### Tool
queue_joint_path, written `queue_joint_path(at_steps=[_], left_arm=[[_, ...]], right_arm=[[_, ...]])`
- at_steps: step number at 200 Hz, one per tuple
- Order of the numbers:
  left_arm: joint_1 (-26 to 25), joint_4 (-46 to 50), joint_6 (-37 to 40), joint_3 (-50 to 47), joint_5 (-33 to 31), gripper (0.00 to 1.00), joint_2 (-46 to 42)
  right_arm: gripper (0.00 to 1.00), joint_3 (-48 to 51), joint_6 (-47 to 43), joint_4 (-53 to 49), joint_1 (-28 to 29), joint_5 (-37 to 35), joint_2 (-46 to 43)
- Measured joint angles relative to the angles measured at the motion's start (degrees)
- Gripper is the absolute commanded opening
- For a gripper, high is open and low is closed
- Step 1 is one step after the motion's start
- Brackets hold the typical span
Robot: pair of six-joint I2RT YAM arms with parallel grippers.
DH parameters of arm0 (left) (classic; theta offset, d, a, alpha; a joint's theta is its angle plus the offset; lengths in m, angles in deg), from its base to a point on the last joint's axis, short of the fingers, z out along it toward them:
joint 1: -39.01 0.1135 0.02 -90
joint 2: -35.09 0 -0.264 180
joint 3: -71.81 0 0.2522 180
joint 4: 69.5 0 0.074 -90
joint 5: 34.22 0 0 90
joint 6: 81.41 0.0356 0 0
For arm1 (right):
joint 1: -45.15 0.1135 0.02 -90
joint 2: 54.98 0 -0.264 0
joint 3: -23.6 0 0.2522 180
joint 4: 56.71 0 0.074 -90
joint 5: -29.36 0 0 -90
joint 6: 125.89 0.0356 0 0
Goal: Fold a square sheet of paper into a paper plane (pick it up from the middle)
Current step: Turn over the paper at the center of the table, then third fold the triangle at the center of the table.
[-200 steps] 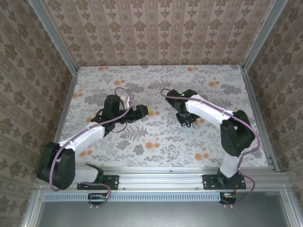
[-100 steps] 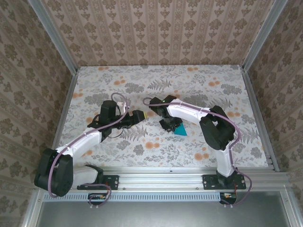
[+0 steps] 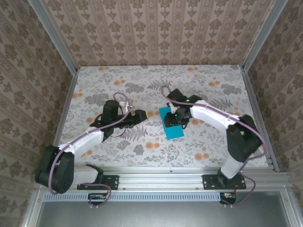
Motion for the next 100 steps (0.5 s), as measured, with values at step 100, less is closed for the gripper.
queue_joint_path(at_steps=[100], left_arm=[[-15.6, 16.5, 13.8, 24.2, -15.4, 0.49, 22.5]], right_arm=[[0.58, 21.2, 2.3, 10.2, -16.7, 14.1, -14.0]])
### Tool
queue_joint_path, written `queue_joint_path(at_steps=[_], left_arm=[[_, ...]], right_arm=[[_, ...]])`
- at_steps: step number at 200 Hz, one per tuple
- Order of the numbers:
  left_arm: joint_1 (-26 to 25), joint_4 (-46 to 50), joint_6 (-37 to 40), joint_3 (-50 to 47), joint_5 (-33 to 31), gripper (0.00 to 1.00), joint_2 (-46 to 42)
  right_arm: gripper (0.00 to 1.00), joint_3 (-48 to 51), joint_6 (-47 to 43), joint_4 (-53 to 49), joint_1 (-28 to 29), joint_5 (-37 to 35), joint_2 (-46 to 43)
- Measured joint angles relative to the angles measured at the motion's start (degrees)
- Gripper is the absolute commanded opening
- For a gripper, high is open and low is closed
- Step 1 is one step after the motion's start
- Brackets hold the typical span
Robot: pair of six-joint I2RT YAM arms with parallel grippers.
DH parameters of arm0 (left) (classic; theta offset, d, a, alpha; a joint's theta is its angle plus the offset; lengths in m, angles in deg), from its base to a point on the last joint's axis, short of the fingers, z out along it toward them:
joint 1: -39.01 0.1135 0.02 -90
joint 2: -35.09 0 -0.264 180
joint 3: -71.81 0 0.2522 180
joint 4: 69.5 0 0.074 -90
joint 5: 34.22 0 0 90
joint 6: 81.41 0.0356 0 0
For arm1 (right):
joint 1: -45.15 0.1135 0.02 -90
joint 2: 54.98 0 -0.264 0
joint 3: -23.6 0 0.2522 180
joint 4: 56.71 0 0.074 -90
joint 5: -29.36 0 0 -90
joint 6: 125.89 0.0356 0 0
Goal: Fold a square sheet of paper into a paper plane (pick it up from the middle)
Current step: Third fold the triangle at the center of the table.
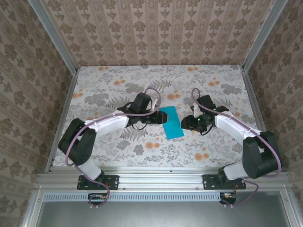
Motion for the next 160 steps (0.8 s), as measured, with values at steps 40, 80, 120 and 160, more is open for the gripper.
queue_joint_path(at_steps=[40, 80, 120, 160], left_arm=[[-2.7, 5.6, 5.3, 6.8, -4.2, 0.37, 8.1], [-2.9, 8.4, 7.8, 7.5, -6.9, 0.32, 12.4], [-3.0, 8.8, 8.9, 8.6, -6.9, 0.28, 15.5], [-3.0, 9.7, 10.4, 9.4, -7.2, 0.21, 15.8]], right_arm=[[0.58, 3.5, 1.2, 2.8, -2.6, 3.4, -1.8], [0.59, 5.3, 1.9, 5.8, -3.1, 5.9, -2.4], [0.59, 6.5, 3.0, 7.9, -3.3, 7.3, -2.3], [0.58, 7.0, 3.9, 9.9, -3.3, 8.0, -0.2]])
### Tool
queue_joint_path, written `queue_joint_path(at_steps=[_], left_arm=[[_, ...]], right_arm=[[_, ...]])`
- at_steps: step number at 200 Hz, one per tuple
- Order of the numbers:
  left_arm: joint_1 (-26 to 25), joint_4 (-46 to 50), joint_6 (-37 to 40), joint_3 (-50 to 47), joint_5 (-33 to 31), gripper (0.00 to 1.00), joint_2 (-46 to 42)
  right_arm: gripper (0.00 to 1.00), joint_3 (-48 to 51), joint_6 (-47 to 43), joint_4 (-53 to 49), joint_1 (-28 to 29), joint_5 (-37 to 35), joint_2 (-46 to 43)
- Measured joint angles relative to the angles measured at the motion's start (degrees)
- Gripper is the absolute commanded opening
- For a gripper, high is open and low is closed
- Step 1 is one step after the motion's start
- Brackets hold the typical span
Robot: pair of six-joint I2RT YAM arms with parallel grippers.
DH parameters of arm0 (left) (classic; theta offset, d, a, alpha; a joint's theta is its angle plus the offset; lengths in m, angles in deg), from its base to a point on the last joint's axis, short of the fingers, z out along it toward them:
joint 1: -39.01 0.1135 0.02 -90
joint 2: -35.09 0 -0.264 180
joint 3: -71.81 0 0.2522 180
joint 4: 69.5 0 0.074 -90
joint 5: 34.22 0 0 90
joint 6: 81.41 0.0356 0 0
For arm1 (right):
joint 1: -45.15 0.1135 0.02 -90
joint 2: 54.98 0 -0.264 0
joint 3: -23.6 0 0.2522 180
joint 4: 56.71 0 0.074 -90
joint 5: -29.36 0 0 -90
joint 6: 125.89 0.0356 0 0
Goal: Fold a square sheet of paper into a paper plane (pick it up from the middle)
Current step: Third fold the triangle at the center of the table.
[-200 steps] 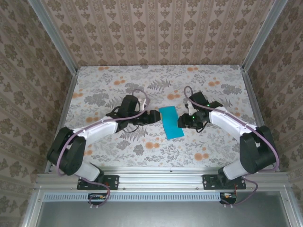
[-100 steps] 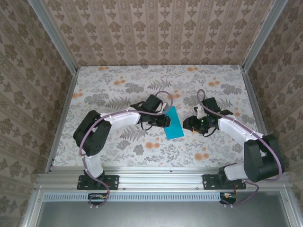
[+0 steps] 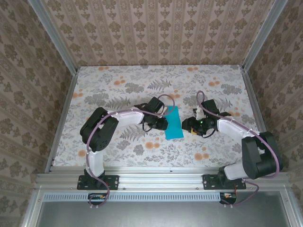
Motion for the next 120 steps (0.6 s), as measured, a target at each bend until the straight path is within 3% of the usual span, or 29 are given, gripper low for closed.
queue_joint_path(at_steps=[28, 54, 120], left_arm=[[0.0, 2.4, 1.3, 1.6, -1.8, 0.29, 0.0], [0.0, 4.8, 2.4, 3.0, -3.8, 0.3, -0.1], [-0.4, 6.9, 2.6, 6.1, -3.3, 0.21, -3.0]], right_arm=[[0.59, 0.1, 0.2, 0.4, 0.0, 0.5, 0.4], [0.58, 0.1, 0.2, 0.4, 0.0, 0.6, 0.4], [0.56, 0.1, 0.5, 1.1, -1.2, 1.2, 0.4]])
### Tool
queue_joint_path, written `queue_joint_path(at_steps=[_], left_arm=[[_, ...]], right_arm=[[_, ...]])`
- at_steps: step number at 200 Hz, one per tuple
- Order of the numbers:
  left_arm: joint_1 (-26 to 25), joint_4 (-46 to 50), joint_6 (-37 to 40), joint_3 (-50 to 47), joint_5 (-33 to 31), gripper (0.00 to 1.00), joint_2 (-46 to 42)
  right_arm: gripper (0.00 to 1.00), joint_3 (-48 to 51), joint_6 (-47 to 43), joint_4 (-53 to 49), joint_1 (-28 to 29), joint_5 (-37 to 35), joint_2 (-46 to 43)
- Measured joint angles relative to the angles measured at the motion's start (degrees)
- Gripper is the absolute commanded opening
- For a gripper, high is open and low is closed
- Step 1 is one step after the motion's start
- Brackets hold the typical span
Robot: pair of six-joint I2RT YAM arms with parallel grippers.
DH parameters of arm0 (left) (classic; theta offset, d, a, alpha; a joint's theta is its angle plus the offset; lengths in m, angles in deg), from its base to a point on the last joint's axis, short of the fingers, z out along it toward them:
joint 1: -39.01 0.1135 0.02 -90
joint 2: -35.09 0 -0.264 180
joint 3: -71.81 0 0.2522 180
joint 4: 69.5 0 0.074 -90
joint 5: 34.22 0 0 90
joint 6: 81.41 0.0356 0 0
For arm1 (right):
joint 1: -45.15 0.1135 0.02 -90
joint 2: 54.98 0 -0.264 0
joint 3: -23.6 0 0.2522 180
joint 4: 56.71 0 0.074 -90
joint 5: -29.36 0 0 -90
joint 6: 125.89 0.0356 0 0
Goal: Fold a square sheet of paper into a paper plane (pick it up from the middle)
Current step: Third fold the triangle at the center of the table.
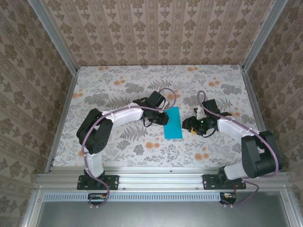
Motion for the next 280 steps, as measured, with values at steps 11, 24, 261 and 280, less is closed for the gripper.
queue_joint_path(at_steps=[11, 24, 261, 280], left_arm=[[0.0, -0.3, 0.0, 0.7, 1.1, 0.2, 0.0], [0.0, -0.9, -0.1, 1.2, 2.2, 0.17, 0.7], [1.7, -6.3, -0.1, -1.6, 7.9, 0.11, 8.0], [1.9, -6.7, -0.1, -1.9, 8.4, 0.11, 8.0]], right_arm=[[0.55, 0.0, 0.1, 0.4, -0.2, 0.4, 0.0], [0.55, 0.1, 0.2, 0.8, -0.5, 0.9, 0.0], [0.51, 0.8, 3.6, 8.3, 2.8, 5.3, 10.4], [0.5, 0.6, 3.6, 8.3, 2.9, 5.5, 10.5]])
